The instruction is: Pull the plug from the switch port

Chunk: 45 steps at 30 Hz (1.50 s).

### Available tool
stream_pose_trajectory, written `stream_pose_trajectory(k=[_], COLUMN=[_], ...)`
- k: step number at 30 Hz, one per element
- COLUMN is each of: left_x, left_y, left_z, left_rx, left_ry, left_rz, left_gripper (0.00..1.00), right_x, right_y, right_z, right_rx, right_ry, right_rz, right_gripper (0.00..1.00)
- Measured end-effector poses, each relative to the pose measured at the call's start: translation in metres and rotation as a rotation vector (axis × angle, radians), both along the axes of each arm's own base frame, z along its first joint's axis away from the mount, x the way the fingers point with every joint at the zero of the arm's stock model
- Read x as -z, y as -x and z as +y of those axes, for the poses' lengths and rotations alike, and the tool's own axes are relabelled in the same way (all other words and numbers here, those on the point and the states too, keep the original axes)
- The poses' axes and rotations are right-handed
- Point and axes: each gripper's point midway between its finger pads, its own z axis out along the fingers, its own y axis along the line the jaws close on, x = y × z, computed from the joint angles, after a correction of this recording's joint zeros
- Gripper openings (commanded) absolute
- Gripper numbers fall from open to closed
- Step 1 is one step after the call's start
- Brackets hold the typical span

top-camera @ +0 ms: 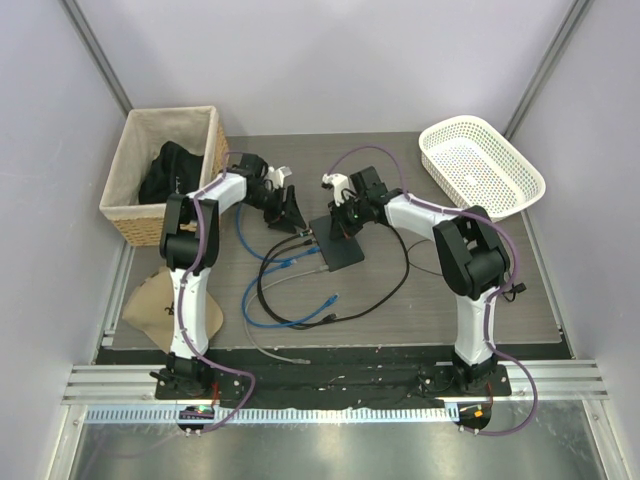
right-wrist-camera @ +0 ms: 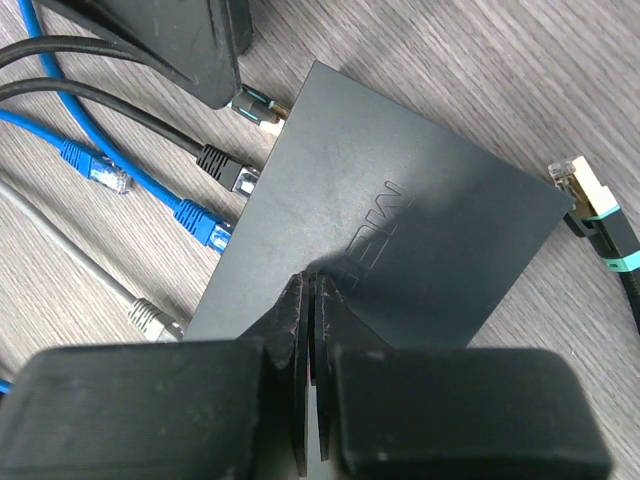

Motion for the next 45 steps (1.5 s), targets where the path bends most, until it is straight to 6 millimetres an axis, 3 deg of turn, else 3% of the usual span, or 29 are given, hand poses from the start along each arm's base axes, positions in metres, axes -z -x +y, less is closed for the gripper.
stream_pose_trajectory(k=[28, 36, 40, 45], left_x=[0.005, 0.003, 0.003, 0.007], left_y=[0.008, 0.009, 0.009, 0.009], left_z=[-0.012, -0.016, -0.018, -0.019], left_rx=[0.028, 0.03, 0.033, 0.036], left_ry=[0.131, 0.133, 0.135, 0.153], left_rz=[0.083, 0.088, 0.093, 0.111], left_gripper=[0.47, 0.56, 0.48, 0.46], right_x=[-0.001, -0.002, -0.002, -0.001], right_y=[-0.004, -0.005, -0.006, -0.006], right_z=[0.013, 0.015, 0.016, 0.015], right_rx=[-0.029, -0.029, -0.028, -0.026], right_ry=[0.014, 0.013, 0.016, 0.018], right_rz=[-0.095, -0.105, -0.11, -0.111], right_gripper=[0.01, 0.01, 0.01, 0.01])
